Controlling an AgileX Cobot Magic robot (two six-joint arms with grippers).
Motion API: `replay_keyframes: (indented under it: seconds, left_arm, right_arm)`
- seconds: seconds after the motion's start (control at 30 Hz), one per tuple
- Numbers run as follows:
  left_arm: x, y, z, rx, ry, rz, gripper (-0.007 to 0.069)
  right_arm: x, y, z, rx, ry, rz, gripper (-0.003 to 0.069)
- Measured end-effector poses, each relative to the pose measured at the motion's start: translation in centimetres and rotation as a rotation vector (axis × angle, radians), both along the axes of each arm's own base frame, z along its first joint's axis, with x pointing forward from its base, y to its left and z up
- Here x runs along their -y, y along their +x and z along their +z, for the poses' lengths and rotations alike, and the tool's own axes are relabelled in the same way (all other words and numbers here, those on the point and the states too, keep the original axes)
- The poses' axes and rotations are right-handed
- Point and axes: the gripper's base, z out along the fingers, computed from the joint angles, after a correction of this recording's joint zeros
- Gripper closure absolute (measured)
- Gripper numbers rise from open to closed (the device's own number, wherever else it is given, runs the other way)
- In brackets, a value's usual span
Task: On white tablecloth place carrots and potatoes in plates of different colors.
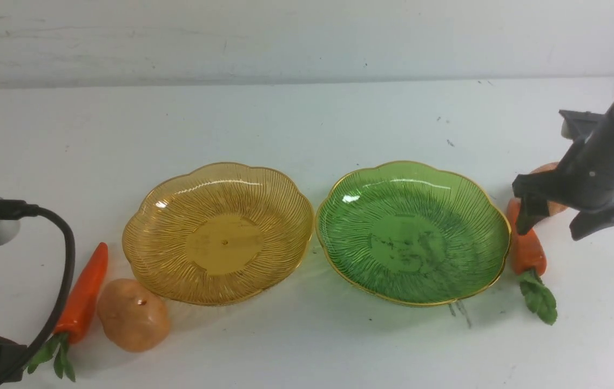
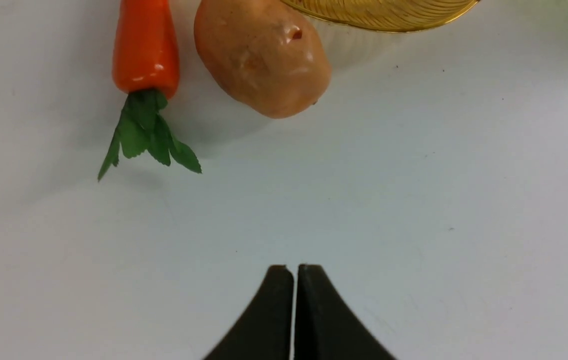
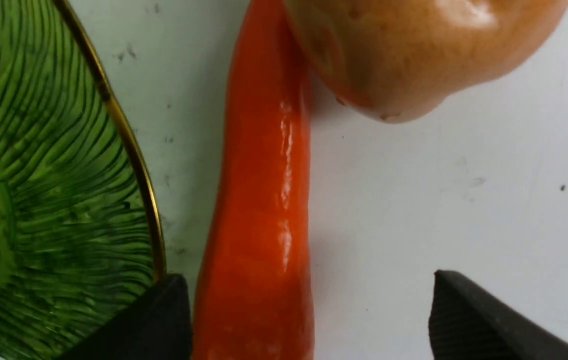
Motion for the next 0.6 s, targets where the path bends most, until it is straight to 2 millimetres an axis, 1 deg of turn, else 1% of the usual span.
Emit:
replay_keyframes:
  seconds: [0.23, 0.3, 0.33, 0.4, 0.47, 0.6]
  left_arm:
    - [0.0, 0.0, 0.0, 0.001, 0.000, 0.000, 0.0628]
    - [0.0, 0.0, 0.0, 0.001, 0.000, 0.000, 0.0628]
    - [0.0, 0.0, 0.0, 0.001, 0.000, 0.000, 0.0628]
    - [0.0, 0.0, 0.0, 0.001, 0.000, 0.000, 0.0628]
    - [0.0, 0.0, 0.0, 0.001, 0.002, 0.000, 0.0628]
    - [0.0, 0.0, 0.0, 0.003, 0.004, 0.001, 0.0628]
  right_arm:
    - [-0.2, 0.6, -2.7, -0.053, 0.017, -0.012, 0.0071]
    - [-0.2, 0.6, -3.1, -0.062, 0.019, -0.013, 0.0077]
    - [-0.2, 0.7, -3.3, -0.066, 0.019, -0.013, 0.0094]
    - [-0.2, 0.5, -3.3, -0.082, 0.020, -0.009, 0.0176]
    - [-0.2, 0.1, -3.3, -0.133, 0.019, 0.013, 0.0334]
    - [-0.3, -0.7, -2.8, -0.202, 0.020, 0.047, 0.0317]
